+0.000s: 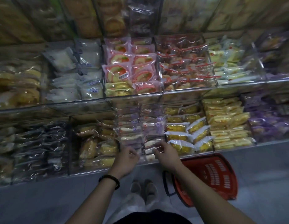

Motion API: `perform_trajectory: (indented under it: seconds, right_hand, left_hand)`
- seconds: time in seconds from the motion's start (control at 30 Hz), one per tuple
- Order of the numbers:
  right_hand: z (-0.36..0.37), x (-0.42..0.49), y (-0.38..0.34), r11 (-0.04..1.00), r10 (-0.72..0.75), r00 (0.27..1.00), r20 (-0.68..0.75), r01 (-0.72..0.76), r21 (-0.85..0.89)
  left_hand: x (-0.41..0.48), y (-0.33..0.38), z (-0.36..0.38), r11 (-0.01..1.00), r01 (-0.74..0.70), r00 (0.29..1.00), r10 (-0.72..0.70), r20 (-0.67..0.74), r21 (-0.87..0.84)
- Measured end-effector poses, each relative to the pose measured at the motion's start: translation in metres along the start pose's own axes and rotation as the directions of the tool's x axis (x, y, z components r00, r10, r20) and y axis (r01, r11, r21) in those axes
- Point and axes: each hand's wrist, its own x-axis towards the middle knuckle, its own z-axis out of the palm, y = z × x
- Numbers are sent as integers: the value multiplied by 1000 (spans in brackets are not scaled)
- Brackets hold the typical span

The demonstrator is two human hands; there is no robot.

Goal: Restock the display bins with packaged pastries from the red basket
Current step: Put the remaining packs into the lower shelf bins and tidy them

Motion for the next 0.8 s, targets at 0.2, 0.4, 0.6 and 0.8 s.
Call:
perform_trajectory:
  seconds: [0.2, 0.4, 0.6, 0.8]
  right_hand:
    - [-37, -32, 17, 997, 75, 990, -122, -76, -1]
    - [-80, -39, 29, 993, 108, 974, -198, -117, -35]
    - [-126, -12, 35, 991, 36, 979, -200, -61, -119]
    - [-193, 64, 46, 889, -136, 972, -191, 34, -456]
  left_hand:
    - [9, 33, 24, 983, -182, 943, 166, 288, 31]
    - [14, 64, 37, 942, -323, 906, 281, 316, 90]
    - [29, 100, 48, 924, -366, 903, 325, 283, 108]
    - [48, 162, 78, 899, -381, 917, 338, 211, 214]
